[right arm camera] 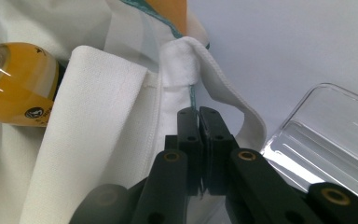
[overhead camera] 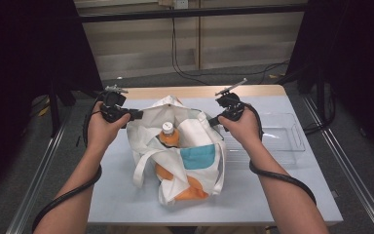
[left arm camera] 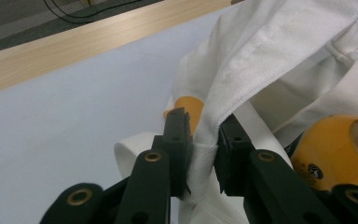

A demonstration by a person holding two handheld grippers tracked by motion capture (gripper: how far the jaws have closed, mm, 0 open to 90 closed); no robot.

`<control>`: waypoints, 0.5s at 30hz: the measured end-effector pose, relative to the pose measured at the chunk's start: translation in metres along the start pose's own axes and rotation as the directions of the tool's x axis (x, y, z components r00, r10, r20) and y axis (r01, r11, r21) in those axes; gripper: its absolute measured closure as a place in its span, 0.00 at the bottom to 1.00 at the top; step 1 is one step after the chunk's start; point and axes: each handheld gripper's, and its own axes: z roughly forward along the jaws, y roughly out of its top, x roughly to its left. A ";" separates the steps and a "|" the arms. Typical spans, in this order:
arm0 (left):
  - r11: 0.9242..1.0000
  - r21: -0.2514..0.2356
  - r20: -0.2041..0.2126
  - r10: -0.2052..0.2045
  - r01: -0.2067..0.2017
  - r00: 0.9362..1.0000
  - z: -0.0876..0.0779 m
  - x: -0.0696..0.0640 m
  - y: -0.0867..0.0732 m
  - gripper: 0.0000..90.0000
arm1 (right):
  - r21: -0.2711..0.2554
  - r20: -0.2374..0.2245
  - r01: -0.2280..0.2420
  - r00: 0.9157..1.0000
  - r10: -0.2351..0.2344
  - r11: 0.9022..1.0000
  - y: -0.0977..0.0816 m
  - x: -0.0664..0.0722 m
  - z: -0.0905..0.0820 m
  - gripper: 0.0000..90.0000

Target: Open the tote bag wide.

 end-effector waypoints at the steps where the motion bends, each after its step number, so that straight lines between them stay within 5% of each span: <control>1: 1.000 0.006 -0.003 -0.001 0.001 1.000 0.000 0.001 0.000 0.85 | 0.004 -0.002 0.000 1.000 0.000 1.000 0.000 0.000 0.001 0.99; 7: 1.000 0.002 0.011 -0.023 0.023 1.000 0.001 0.001 -0.003 0.86 | 0.004 -0.008 0.001 1.000 -0.001 1.000 -0.002 -0.002 0.003 0.97; 15: 1.000 0.014 0.011 -0.018 0.018 1.000 -0.003 -0.002 0.000 0.87 | -0.047 0.032 0.002 1.000 0.000 0.999 0.002 0.002 -0.008 0.71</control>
